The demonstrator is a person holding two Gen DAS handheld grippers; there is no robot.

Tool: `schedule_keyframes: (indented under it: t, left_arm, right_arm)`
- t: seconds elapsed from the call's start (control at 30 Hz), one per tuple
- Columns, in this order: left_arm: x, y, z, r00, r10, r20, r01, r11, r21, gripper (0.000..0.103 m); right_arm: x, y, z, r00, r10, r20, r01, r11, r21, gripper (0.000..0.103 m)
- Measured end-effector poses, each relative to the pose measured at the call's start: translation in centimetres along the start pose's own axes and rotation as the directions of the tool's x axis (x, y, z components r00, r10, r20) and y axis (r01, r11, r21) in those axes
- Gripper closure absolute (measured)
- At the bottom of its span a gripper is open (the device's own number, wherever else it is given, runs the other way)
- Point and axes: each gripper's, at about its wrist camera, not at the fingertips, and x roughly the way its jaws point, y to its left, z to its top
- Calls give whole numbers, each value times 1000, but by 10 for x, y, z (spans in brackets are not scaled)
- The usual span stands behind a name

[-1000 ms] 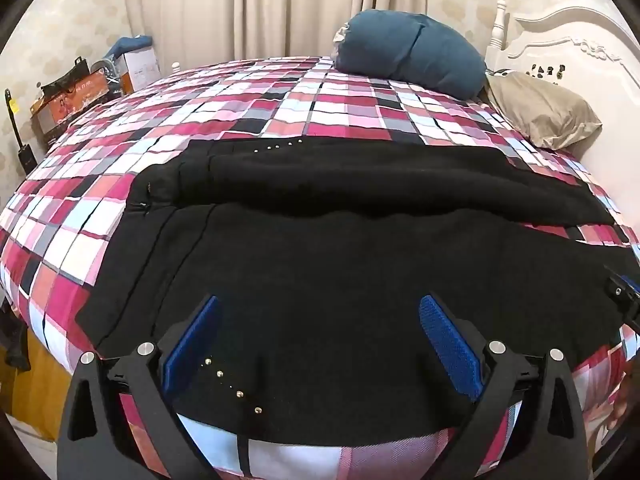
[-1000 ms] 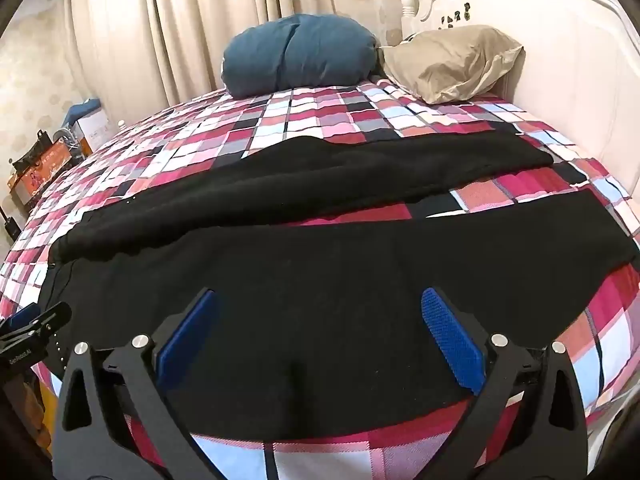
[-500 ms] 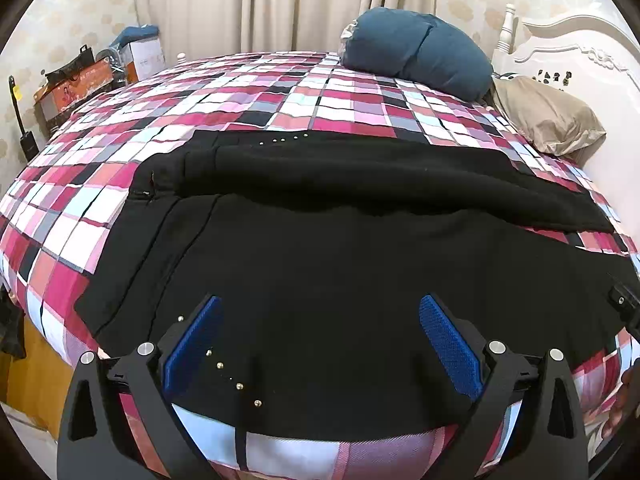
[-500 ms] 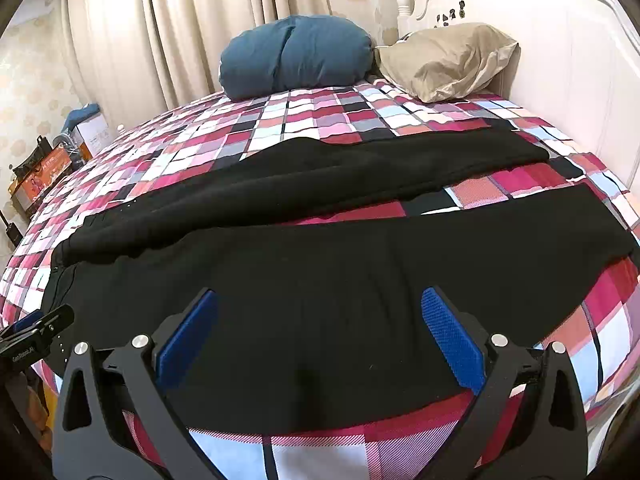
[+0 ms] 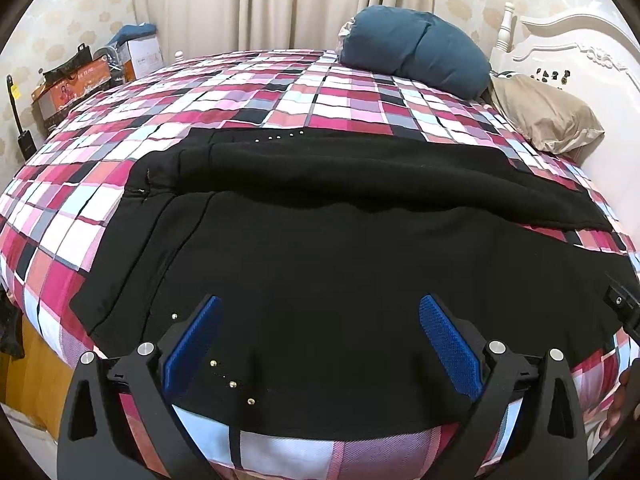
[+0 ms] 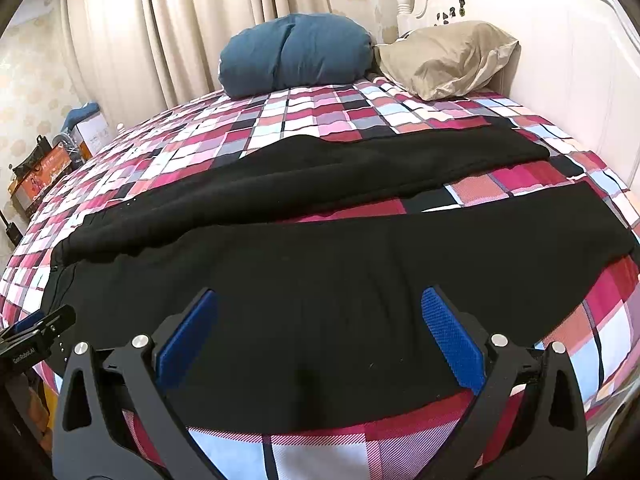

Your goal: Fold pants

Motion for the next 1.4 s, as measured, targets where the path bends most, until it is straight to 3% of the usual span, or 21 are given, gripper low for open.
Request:
schedule_keyframes:
  t: [1.4]
  left_arm:
    - [-1,-4,2,1000,-17,-2,17,1000,-2,5]
  right_arm:
    - [1,7,-1,1000,5,-12,-5,1000,-9,2]
